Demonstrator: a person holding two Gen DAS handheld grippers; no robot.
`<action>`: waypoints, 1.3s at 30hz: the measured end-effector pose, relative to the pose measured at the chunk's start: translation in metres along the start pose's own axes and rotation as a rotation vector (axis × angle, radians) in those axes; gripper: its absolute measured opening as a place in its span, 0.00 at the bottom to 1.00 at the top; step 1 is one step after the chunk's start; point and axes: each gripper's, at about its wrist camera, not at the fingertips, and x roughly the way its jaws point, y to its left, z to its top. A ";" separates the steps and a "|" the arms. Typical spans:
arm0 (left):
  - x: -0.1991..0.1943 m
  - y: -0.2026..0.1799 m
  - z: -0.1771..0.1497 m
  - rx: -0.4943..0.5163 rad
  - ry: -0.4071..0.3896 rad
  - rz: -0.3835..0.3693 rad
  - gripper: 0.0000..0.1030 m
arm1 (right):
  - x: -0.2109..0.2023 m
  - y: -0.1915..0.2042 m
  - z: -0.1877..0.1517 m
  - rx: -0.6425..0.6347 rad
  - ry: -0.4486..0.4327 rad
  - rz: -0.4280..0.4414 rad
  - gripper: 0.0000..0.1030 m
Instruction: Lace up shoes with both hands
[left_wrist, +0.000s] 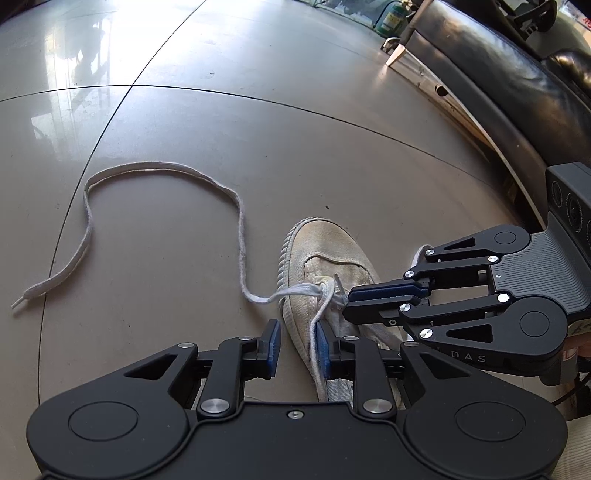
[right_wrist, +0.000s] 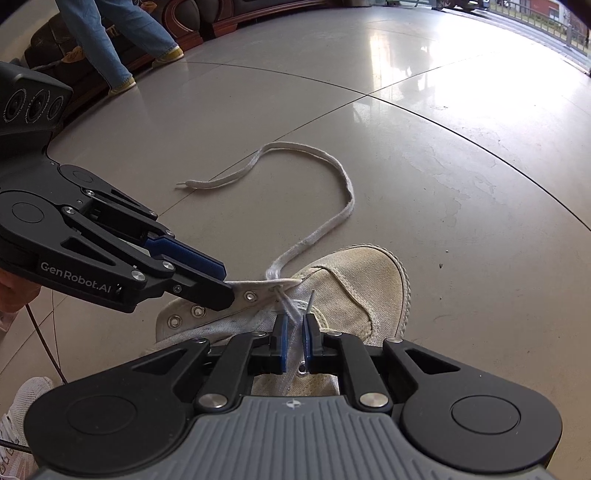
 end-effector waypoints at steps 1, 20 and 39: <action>0.000 0.000 0.000 0.002 0.000 0.001 0.20 | -0.002 -0.001 0.000 0.011 -0.002 0.002 0.11; -0.001 0.002 0.000 -0.001 0.003 -0.007 0.22 | -0.006 0.014 -0.009 -0.165 -0.016 -0.035 0.02; -0.003 0.004 -0.001 -0.005 0.006 -0.006 0.25 | -0.012 0.021 -0.004 -0.115 -0.005 0.070 0.01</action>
